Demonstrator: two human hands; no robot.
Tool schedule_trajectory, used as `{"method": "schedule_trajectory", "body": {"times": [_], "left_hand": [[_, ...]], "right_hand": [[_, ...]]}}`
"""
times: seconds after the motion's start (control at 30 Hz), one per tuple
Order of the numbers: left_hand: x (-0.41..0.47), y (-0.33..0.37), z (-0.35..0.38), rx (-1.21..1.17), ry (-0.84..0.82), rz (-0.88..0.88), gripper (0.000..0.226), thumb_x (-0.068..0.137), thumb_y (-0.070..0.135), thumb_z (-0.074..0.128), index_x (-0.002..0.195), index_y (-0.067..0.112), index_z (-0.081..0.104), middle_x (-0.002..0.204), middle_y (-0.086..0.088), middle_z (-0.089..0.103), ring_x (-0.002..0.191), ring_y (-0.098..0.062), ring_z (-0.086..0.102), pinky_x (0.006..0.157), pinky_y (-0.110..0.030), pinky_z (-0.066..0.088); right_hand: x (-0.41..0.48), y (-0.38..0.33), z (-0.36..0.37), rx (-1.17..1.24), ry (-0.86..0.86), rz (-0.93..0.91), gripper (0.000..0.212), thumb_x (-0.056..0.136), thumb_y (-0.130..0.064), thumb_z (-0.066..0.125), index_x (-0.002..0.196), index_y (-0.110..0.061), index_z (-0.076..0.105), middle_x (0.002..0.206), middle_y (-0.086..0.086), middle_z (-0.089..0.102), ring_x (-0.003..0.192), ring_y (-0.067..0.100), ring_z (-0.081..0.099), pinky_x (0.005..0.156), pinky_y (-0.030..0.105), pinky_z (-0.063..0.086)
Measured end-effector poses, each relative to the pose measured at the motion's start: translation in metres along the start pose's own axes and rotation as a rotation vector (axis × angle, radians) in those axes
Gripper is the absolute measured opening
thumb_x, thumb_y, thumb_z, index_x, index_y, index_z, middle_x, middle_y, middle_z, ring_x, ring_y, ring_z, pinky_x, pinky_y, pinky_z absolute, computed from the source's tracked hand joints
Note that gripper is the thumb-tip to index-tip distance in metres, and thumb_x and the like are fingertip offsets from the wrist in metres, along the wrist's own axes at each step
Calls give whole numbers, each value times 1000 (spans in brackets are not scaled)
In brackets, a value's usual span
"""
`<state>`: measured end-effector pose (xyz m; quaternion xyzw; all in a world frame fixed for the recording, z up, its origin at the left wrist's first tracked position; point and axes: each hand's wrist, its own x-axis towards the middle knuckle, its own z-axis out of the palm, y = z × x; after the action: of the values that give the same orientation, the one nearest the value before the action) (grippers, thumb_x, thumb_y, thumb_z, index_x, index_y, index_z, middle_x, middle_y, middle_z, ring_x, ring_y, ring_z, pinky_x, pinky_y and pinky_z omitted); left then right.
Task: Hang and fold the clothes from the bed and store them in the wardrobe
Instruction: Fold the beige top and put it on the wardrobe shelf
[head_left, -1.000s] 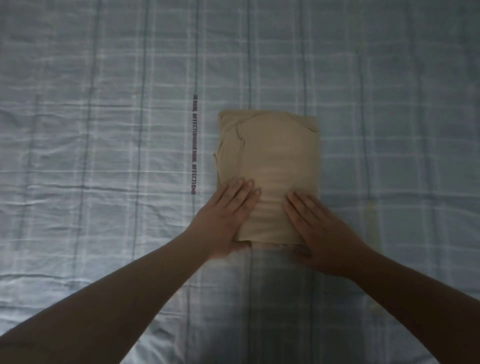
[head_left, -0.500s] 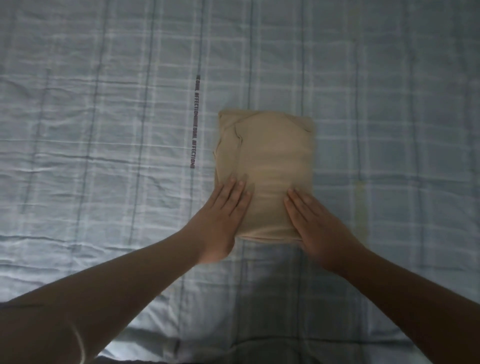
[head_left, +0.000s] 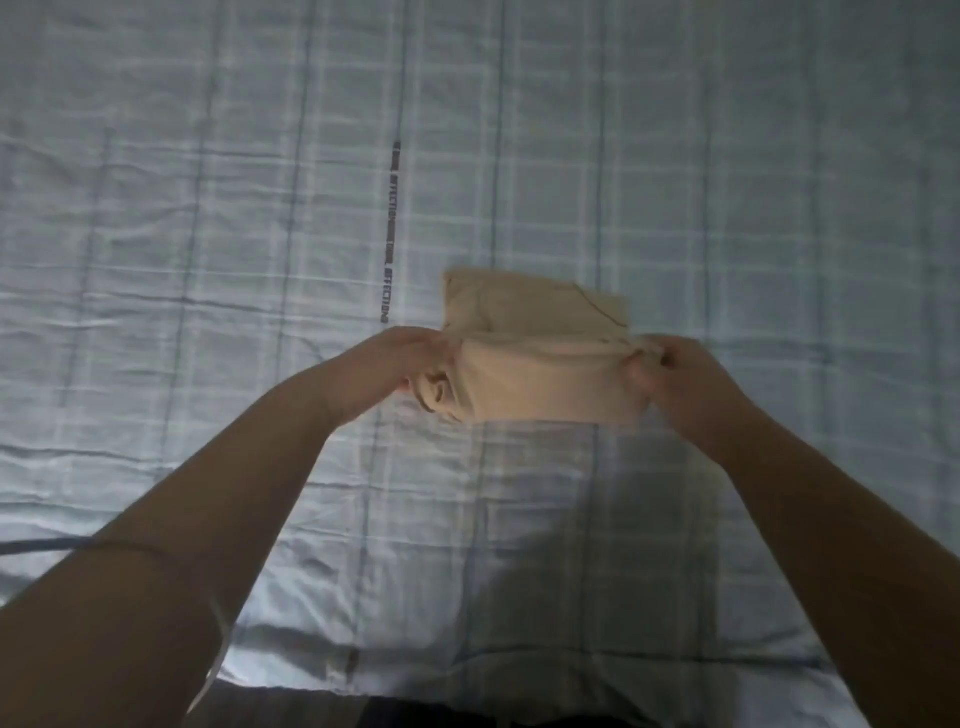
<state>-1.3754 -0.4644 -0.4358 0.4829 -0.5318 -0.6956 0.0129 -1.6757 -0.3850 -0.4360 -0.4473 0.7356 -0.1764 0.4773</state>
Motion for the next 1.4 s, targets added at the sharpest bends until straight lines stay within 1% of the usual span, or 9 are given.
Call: {"method": "schedule_trajectory", "body": {"times": [0.13, 0.23, 0.3, 0.5, 0.73, 0.87, 1.1, 1.27, 1.4], "left_hand": [[25, 18, -8, -255, 154, -50, 66, 82, 81, 34, 117, 33, 63, 119, 5, 71, 111, -13, 67, 105, -40, 48], [43, 17, 2, -80, 358, -30, 72, 76, 81, 56, 120, 23, 62, 112, 4, 71, 102, -15, 68, 91, -40, 55], [53, 12, 16, 30, 521, -65, 54, 87, 65, 59, 110, 17, 60, 98, 2, 67, 88, -15, 65, 70, -32, 51], [78, -14, 48, 341, 756, -165, 24, 103, 39, 43, 97, 16, 44, 74, 1, 55, 64, -17, 53, 51, -31, 29], [71, -22, 47, 255, 845, -136, 31, 99, 50, 41, 102, 21, 54, 97, 3, 60, 88, -22, 61, 69, -36, 42], [55, -19, 49, 99, 780, -150, 79, 82, 77, 33, 137, 22, 47, 133, 0, 54, 121, -23, 52, 99, -49, 45], [77, 4, 40, 73, 612, -355, 94, 79, 81, 51, 142, 11, 44, 136, -12, 54, 121, -34, 54, 99, -45, 46], [82, -4, 43, -171, 649, -297, 78, 88, 61, 61, 138, 1, 51, 129, -15, 60, 111, -31, 59, 93, -38, 49], [56, -10, 56, -426, 691, -203, 61, 87, 52, 68, 125, 5, 65, 112, -8, 71, 97, -23, 68, 89, -40, 57]], "right_hand": [[45, -13, -1, 115, 226, 74, 33, 98, -39, 52, 102, -11, 70, 92, 6, 65, 86, 20, 59, 72, 28, 40], [67, -13, 12, 6, 317, 53, 44, 103, -41, 43, 112, -6, 67, 98, 11, 64, 92, 25, 58, 71, 25, 33], [75, -7, 21, -24, 361, 54, 47, 104, -42, 39, 116, -5, 64, 111, 18, 67, 105, 34, 60, 80, 30, 39], [72, 21, 49, -229, 425, 104, 35, 103, -45, 36, 91, -14, 45, 96, 22, 64, 95, 43, 60, 73, 38, 38], [69, 14, 48, -61, 464, 298, 46, 97, -59, 39, 94, -13, 49, 81, 2, 54, 85, 30, 54, 73, 35, 35], [42, 22, 44, 20, 527, 249, 51, 90, -65, 43, 117, -22, 51, 105, -1, 62, 94, 22, 59, 83, 37, 46], [47, 20, 51, 31, 404, 364, 69, 94, -63, 43, 137, -9, 49, 132, 16, 58, 122, 33, 54, 96, 37, 40], [64, 17, 45, 67, 342, 374, 73, 92, -66, 46, 129, -3, 52, 128, 18, 59, 115, 35, 57, 83, 31, 38], [52, 14, 34, 138, 233, 258, 47, 97, -51, 50, 99, -7, 65, 87, 10, 65, 89, 32, 61, 60, 27, 38]]}}
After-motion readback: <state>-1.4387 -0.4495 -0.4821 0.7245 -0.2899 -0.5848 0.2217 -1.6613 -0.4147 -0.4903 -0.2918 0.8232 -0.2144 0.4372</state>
